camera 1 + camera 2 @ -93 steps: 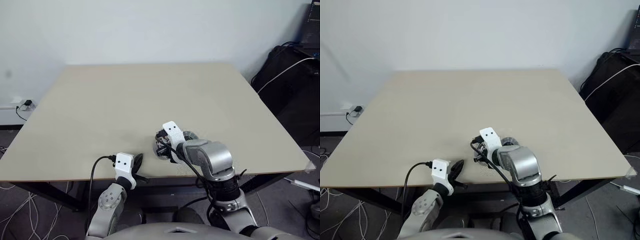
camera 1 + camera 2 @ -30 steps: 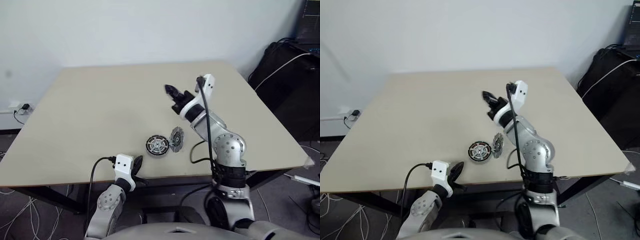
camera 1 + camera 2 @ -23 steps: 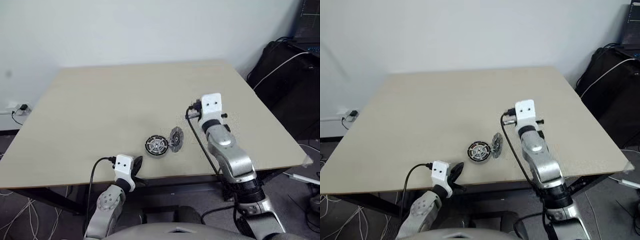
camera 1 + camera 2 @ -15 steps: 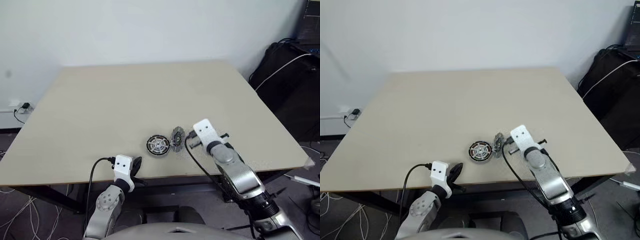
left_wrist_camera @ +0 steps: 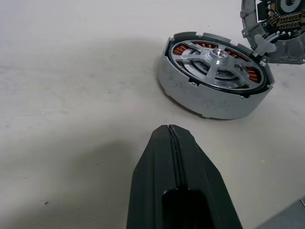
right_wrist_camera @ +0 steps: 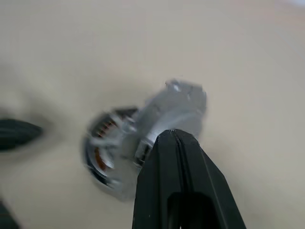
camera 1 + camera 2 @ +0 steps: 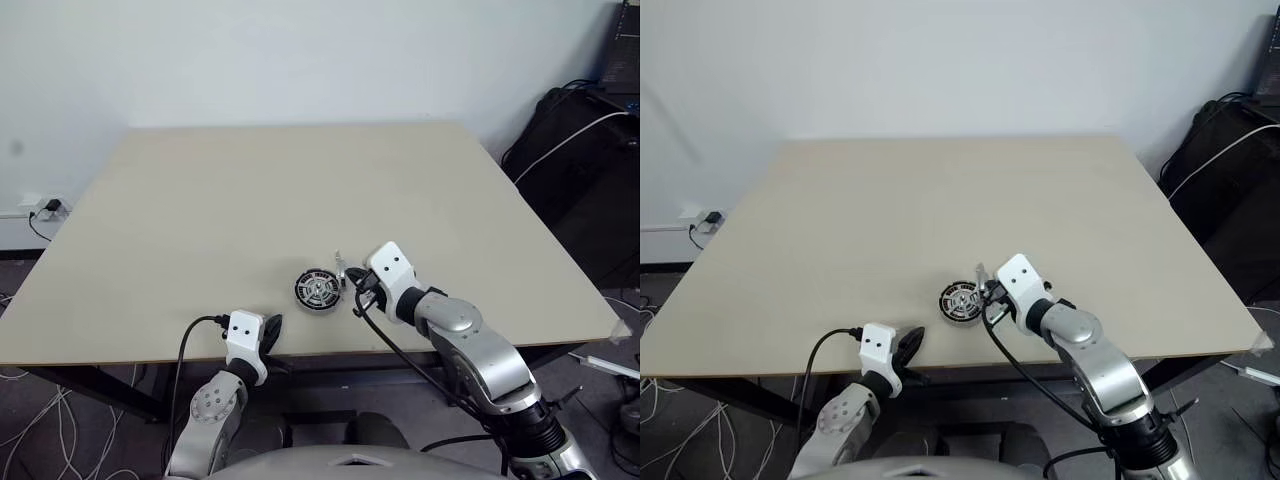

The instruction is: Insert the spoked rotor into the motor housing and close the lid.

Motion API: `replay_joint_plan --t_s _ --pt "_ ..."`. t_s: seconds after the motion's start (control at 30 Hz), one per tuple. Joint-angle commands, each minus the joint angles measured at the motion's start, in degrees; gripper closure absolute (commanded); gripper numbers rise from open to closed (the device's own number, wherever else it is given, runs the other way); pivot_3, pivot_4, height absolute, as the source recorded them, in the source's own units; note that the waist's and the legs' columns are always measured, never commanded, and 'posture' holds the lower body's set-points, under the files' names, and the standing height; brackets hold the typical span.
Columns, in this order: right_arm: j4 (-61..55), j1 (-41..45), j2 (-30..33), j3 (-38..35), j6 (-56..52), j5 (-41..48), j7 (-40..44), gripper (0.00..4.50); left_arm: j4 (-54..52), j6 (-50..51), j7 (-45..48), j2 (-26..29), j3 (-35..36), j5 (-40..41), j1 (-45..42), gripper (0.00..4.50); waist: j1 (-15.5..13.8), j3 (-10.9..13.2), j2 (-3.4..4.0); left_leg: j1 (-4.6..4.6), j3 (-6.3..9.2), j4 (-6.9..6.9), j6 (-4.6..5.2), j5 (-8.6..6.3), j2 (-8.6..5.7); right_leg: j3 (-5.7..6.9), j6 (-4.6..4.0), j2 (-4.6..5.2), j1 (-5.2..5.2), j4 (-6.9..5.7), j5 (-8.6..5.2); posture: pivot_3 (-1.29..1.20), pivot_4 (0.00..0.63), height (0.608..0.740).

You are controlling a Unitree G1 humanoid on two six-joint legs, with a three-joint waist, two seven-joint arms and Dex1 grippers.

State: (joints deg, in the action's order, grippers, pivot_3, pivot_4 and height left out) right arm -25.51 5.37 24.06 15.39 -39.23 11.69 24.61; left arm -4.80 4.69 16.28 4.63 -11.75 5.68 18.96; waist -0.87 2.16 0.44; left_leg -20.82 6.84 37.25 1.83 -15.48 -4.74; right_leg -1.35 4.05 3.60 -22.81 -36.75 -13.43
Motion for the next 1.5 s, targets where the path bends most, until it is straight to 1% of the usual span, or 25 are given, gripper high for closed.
replay_joint_plan --t_s 0.03,0.23,0.5,0.77,0.97,1.07,1.2,1.33,1.43,1.47,1.5 --pt "-2.0 0.6 -0.9 0.0 1.2 1.5 2.0 4.48 -2.8 -0.3 -0.1 0.0 0.2 0.2 -0.3 4.5 -0.1 0.0 0.0 0.0 0.0 0.0 0.0 0.0 0.0 0.0 0.0 0.0 0.0 0.0 0.0 0.0 0.0 0.74" --pt "2.4 2.0 -3.6 2.7 1.7 -0.2 2.0 4.48 -3.3 -0.1 -0.3 0.1 0.3 0.1 -0.4 4.5 -0.2 0.0 0.0 0.02 -0.01 0.01 -0.04 -0.02 0.04 0.0 -0.01 0.0 0.0 -0.02 0.0 0.0 0.0 0.74" --pt "13.8 4.4 -9.1 4.2 5.4 -1.8 1.9 4.48 -3.9 0.2 -0.3 0.4 0.4 0.1 -0.3 4.5 -0.2 0.0 0.02 0.06 -0.03 0.03 -0.04 -0.01 0.03 0.0 -0.02 -0.06 0.03 -0.04 0.01 0.0 0.0 0.74" --pt "20.6 5.9 -12.8 6.7 6.9 -3.2 3.1 4.48 -4.3 0.5 -0.3 0.4 0.3 0.1 -0.3 4.5 -0.2 -0.1 0.05 0.06 -0.03 0.02 -0.02 0.0 -0.01 -0.01 -0.04 -0.11 0.02 -0.06 0.02 0.0 0.0 0.74" --pt "20.3 4.6 -11.5 8.7 5.5 -3.7 6.0 4.48 -4.2 0.5 -0.5 0.2 0.4 0.0 -0.2 4.5 -0.2 -0.1 0.08 0.06 -0.03 0.02 -0.02 0.0 -0.02 0.0 -0.06 -0.11 0.01 -0.07 0.02 0.0 0.0 0.74" --pt "19.5 3.9 -10.6 8.8 9.5 -5.0 6.3 4.48 -4.0 0.3 -0.5 0.2 0.4 0.0 -0.4 4.5 -0.2 -0.1 0.09 0.06 -0.03 0.03 -0.03 0.0 -0.03 0.0 -0.05 -0.1 0.02 -0.08 0.01 0.0 0.0 0.74" --pt "16.0 2.6 -11.0 5.5 14.4 -2.6 7.3 4.48 -3.9 0.2 -0.5 0.3 0.4 -0.1 -0.6 4.5 -0.2 -0.1 0.09 0.06 -0.03 0.03 -0.04 -0.01 -0.03 0.0 -0.04 -0.1 0.01 -0.08 0.01 0.0 0.0 0.74" --pt "13.5 1.4 -9.9 4.2 23.1 -4.3 7.1 4.48 -3.9 0.2 -0.5 0.3 0.4 -0.2 -0.6 4.5 -0.2 -0.1 0.08 0.07 -0.03 0.03 -0.03 -0.01 -0.03 0.0 -0.02 -0.11 0.03 -0.08 0.02 0.0 0.0 0.74" --pt "13.4 1.3 -9.4 2.4 25.5 -2.3 9.1 4.48 -3.8 0.1 -0.6 0.3 0.3 -0.3 -0.6 4.5 -0.2 -0.1 0.07 0.08 -0.03 0.04 -0.03 0.0 -0.03 0.0 -0.02 -0.12 0.04 -0.07 0.02 0.0 0.0 0.74" --pt "13.9 1.6 -9.5 1.5 24.7 -1.2 9.4 4.48 -3.8 0.1 -0.6 0.3 0.2 -0.3 -0.5 4.5 -0.2 -0.1 0.07 0.1 -0.04 0.04 -0.01 0.01 -0.03 0.0 -0.02 -0.12 0.06 -0.08 0.02 0.0 0.0 0.74" --pt "15.2 2.2 -9.7 0.5 24.0 -1.0 8.7 4.31 -3.7 0.1 -0.5 0.2 0.2 -0.3 -0.6 4.5 -0.2 -0.1 0.07 0.11 -0.04 0.05 -0.01 0.01 -0.04 0.0 -0.02 -0.12 0.07 -0.08 0.02 0.0 0.0 0.74"
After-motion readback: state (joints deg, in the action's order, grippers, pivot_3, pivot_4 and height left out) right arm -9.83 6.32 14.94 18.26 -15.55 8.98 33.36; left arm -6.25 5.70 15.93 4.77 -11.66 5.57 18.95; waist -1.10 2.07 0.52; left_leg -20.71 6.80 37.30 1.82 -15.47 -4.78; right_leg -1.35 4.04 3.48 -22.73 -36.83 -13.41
